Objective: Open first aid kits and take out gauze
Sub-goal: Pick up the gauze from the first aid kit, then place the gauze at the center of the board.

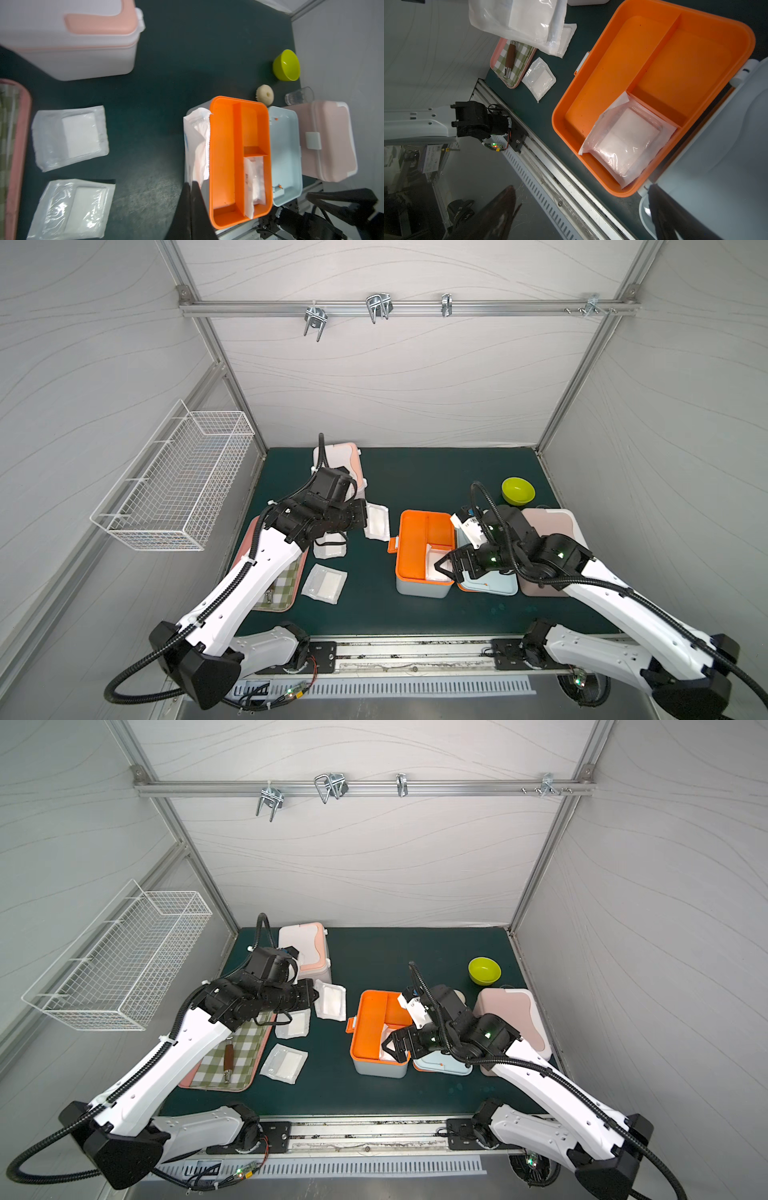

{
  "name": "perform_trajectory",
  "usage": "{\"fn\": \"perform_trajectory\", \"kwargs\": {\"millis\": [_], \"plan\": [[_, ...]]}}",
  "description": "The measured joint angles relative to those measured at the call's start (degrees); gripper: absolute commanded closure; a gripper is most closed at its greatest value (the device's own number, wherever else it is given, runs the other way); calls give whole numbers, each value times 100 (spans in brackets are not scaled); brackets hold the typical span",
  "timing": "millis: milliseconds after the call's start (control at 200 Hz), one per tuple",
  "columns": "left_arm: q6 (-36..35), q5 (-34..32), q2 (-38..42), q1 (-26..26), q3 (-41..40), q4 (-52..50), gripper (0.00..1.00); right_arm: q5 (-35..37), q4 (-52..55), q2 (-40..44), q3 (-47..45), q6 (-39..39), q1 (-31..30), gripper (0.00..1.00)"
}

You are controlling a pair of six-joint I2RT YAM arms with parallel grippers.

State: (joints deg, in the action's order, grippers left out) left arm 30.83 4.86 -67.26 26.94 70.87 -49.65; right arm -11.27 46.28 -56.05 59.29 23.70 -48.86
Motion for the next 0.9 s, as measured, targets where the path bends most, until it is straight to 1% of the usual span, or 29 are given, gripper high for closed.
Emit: {"fn": "perform_trajectory", "kwargs": {"millis": [105,175,285,580,900], "plan": [[-22,33,37,-356,-446,7,100,72,-2,-59,2,2,-20,1],[-13,31,-46,-490,-656,0,100,116,-2,-74,2,0,-20,1],[92,-7,-302,-525,-756,107,100,170,-26,-81,2,7,-24,1],[177,2,-1370,-651,-1126,946,100,273,-68,-57,-125,44,-26,1],[-175,-15,-1919,-1043,-1161,1392,100,291,-85,-57,-162,55,-26,1]]}}
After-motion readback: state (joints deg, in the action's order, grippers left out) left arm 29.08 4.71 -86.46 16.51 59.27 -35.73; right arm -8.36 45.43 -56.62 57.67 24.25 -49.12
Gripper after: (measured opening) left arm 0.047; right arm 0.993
